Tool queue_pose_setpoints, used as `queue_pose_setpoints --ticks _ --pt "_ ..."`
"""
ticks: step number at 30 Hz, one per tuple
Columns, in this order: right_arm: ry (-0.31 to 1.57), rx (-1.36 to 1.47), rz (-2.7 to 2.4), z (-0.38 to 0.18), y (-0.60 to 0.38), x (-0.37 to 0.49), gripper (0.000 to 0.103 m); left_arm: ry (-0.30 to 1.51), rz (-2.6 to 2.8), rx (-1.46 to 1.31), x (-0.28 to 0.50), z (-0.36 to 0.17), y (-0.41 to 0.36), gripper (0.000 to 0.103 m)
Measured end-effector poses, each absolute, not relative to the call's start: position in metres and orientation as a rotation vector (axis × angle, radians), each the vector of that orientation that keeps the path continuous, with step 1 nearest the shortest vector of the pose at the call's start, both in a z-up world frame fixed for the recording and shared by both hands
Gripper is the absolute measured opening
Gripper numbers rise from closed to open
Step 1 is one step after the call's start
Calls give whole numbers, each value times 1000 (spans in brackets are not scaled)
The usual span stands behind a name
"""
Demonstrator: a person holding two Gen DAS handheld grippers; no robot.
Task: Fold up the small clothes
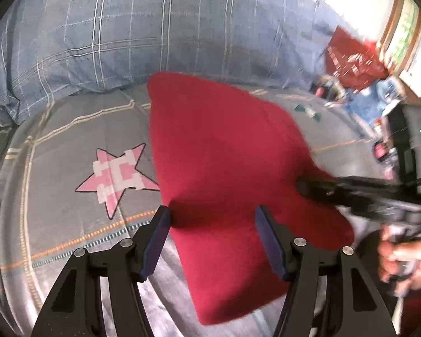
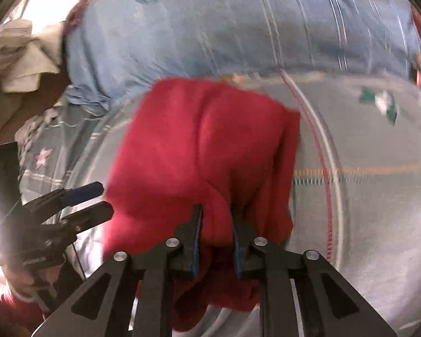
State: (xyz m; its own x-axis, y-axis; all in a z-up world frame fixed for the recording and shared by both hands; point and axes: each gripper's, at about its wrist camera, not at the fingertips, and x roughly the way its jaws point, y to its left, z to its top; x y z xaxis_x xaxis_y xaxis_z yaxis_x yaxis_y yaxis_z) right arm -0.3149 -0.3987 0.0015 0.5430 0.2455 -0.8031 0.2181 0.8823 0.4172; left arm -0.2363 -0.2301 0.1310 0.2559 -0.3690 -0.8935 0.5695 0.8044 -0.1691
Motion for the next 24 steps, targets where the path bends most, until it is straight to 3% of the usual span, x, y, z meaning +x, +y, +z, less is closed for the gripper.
queue_pose_setpoints --ticks 2,7,12,14,17,24 --pt "994 565 9 3 -404 -318 37 1127 -633 213 -236 130 -233 63" --pt "914 496 -68 38 -410 -319 51 1122 -602 177 -228 124 -234 70" --pt "875 458 7 42 -398 -286 51 1115 -573 169 -220 118 -236 71" --pt "902 395 6 31 -390 -271 45 1114 -573 179 -218 115 -238 72" --pt "953 274 -72 8 -388 -257 46 1112 -577 200 -217 111 -243 73" --pt "942 329 -71 6 -400 -265 46 1105 -574 212 -217 108 -247 75"
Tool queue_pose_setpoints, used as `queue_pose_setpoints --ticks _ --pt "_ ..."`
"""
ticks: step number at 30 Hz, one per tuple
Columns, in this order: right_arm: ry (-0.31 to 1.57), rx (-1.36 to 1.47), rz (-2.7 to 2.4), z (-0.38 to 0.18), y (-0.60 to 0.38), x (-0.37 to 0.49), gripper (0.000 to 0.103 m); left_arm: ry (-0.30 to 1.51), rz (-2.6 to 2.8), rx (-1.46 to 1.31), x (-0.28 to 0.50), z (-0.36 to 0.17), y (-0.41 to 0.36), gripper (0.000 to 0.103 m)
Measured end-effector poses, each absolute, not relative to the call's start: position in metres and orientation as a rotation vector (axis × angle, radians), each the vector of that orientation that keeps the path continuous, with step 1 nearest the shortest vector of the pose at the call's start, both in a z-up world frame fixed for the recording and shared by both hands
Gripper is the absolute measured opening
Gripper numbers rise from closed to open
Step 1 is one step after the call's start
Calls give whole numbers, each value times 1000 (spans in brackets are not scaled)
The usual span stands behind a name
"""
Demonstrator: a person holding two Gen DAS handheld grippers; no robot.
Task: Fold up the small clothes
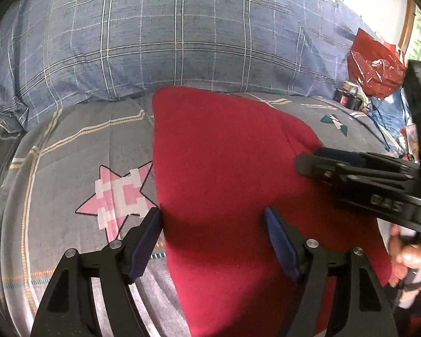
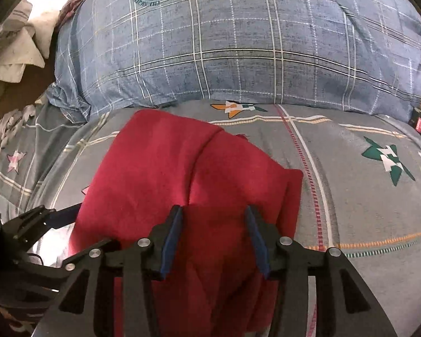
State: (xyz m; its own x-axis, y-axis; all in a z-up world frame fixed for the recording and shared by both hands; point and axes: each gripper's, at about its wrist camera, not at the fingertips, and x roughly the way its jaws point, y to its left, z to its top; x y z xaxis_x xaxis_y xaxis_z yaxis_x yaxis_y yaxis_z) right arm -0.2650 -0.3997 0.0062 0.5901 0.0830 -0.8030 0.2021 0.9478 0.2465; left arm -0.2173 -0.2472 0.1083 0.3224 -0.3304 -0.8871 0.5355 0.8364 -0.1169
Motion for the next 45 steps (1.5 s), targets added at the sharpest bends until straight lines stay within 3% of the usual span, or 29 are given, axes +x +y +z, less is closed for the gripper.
queue_pose_setpoints --ticks 7,15,19,29,31,32,34,36,38,45 --pt "930 301 -74 31 -384 -293 54 1101 -572 216 -219 109 -244 75" --pt "965 392 -100 -3 -396 -309 61 1151 -629 151 -215 107 -232 76" --pt "912 477 -97 2 -412 -312 80 1210 -660 32 -202 104 -215 78" --pt "918 709 15 -29 -438 -285 82 1219 -683 -16 -188 80 -226 84" --pt "927 659 20 -28 -430 -284 79 1224 -681 -30 -186 78 -228 84" --pt "928 635 24 -27 -426 -283 72 1223 -679 -31 -186 76 -228 82" --pt "922 604 23 -23 -420 -283 64 1215 -679 -34 -186 77 -228 74" --pt "915 556 7 -15 -414 -283 57 1207 -682 -41 -186 83 -225 57" --pt "897 533 7 -4 -408 -285 44 1204 -690 -57 -186 93 -217 51" --pt "840 529 95 37 -381 -275 42 1148 -636 -50 -182 141 -173 49"
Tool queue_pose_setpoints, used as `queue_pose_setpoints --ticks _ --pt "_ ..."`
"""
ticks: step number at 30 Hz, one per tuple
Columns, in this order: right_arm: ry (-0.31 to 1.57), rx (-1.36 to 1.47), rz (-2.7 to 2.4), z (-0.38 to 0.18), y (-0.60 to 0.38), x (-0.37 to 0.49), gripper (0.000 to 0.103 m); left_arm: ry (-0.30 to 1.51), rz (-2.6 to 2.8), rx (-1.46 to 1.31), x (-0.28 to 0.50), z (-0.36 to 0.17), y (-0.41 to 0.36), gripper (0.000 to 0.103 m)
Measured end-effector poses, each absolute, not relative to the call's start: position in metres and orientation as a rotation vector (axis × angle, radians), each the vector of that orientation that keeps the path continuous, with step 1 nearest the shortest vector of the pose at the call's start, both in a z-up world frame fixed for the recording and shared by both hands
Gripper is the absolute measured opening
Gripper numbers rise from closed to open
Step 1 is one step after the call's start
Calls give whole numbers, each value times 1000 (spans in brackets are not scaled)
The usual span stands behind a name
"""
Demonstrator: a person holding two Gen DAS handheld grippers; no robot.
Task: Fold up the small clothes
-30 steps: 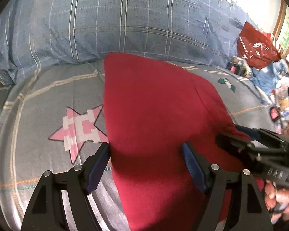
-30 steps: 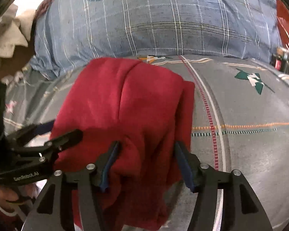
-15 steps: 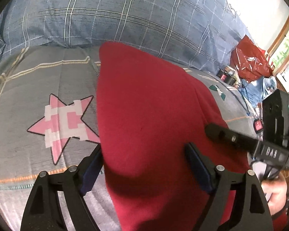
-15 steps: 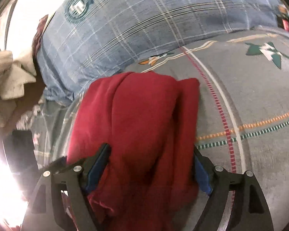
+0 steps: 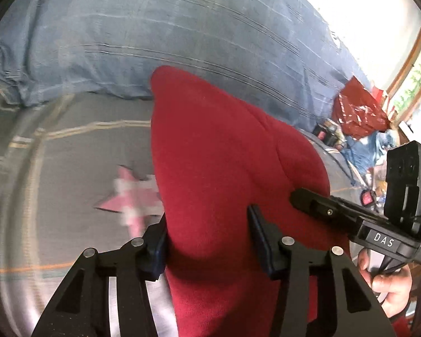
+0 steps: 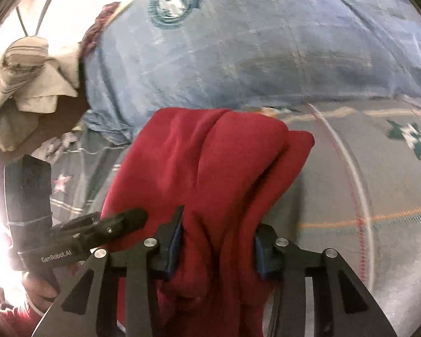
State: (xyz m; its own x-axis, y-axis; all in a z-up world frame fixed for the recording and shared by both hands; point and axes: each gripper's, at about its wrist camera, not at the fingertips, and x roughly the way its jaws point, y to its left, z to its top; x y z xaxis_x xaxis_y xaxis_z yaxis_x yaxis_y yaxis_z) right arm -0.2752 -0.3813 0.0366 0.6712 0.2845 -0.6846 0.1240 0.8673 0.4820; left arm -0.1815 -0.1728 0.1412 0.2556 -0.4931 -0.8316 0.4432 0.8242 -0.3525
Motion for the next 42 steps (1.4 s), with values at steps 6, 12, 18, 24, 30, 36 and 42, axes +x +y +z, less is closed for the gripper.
queue_pose_setpoints --ticks 6,12,18,24,30,36,42 --pt "866 525 158 26 -346 -236 51 1199 -498 -40 -166 120 -137 51" --pt "946 458 90 15 -333 -234 53 1190 -444 -29 -165 99 -134 61" --pt "848 355 208 67 -309 -247 51 1115 -409 26 -185 101 -135 70" --pt "982 118 185 23 -266 -249 31 1067 -383 29 -195 122 -117 71" --pt "946 181 155 23 -279 -266 29 956 -345 39 -221 153 -104 71" --pt "872 268 150 55 -288 -282 55 900 -328 57 -254 175 -99 71" --pt "826 281 109 66 -285 -289 62 866 -315 90 -279 196 -96 71"
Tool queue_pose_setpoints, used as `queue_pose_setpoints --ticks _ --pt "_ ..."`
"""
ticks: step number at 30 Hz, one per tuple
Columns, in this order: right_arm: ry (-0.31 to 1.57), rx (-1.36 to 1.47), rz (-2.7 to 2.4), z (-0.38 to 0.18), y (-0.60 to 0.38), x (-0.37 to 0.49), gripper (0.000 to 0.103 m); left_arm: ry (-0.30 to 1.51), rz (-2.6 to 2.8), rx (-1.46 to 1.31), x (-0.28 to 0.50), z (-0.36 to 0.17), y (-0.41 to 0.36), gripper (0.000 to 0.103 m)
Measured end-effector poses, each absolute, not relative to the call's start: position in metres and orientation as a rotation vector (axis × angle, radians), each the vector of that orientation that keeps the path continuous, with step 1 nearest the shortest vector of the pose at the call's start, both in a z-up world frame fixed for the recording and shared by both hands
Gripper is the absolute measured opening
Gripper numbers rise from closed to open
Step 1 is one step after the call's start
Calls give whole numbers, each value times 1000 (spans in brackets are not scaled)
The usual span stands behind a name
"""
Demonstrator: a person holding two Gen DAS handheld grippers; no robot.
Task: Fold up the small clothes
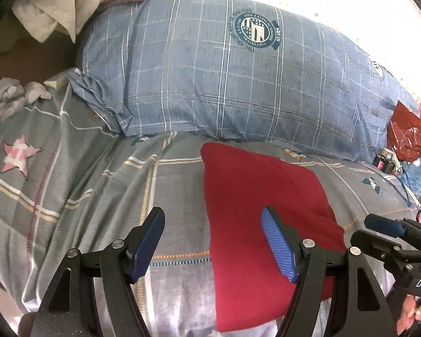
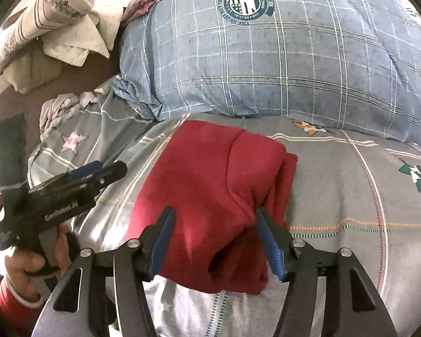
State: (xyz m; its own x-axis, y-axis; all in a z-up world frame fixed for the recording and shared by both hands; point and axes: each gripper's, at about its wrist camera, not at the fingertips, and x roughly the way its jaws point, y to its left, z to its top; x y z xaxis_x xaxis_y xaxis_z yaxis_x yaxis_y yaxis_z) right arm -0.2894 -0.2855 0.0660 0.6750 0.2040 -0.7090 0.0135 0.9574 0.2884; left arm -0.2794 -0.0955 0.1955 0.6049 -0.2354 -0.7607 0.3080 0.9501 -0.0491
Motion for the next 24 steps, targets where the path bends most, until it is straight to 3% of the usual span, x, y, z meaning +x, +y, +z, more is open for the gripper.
queue_pose_setpoints --ticks 13,24 --pt "767 290 56 82 -287 -303 81 801 -322 134 -307 222 -94 71" --pt "764 305 43 82 -294 -305 82 793 -338 155 -308 223 -90 71"
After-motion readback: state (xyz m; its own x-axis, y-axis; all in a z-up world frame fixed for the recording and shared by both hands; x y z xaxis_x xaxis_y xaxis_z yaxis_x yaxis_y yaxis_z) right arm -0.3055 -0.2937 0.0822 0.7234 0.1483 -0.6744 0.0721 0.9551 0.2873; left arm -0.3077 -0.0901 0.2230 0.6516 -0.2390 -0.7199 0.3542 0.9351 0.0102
